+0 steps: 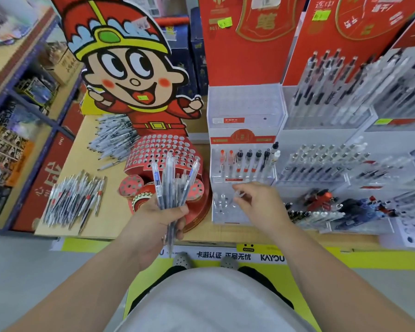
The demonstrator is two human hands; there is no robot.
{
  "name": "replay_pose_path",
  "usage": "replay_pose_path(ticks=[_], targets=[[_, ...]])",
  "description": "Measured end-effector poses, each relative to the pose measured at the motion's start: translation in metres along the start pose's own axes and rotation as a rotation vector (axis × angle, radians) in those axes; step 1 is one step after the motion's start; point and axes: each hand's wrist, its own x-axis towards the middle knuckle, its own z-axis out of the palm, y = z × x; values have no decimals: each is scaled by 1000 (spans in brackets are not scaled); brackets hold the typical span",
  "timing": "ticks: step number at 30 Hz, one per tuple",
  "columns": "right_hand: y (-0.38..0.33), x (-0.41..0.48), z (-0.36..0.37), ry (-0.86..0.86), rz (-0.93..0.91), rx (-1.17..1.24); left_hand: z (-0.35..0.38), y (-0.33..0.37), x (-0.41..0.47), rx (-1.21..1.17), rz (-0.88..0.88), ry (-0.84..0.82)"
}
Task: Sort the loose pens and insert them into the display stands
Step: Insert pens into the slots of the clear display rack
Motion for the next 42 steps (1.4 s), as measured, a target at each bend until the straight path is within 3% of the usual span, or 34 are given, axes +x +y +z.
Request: replay_pose_path(ticks=[7,20,27,30,33,35,42], targets=[[3,2,18,-8,83,-60,2,4,-6,29,0,0],[-1,5,16,-105,-64,-222,15,4,-17,-76,52,-147],[-11,2,7,-153,9,-269,20,8,-18,-32,69,-157],[-33,-6,-15,-11,68,12,22,12,-19,49,65,-168],[-68,-10,-48,-19,300,903,28,15,-22,125,68,-257],[-79,-11,-65,-67,325,1228,34,17,-22,127,64,-308],[-66,-17,-88,-90,164,1146,50,22,-14,118,58,-435]])
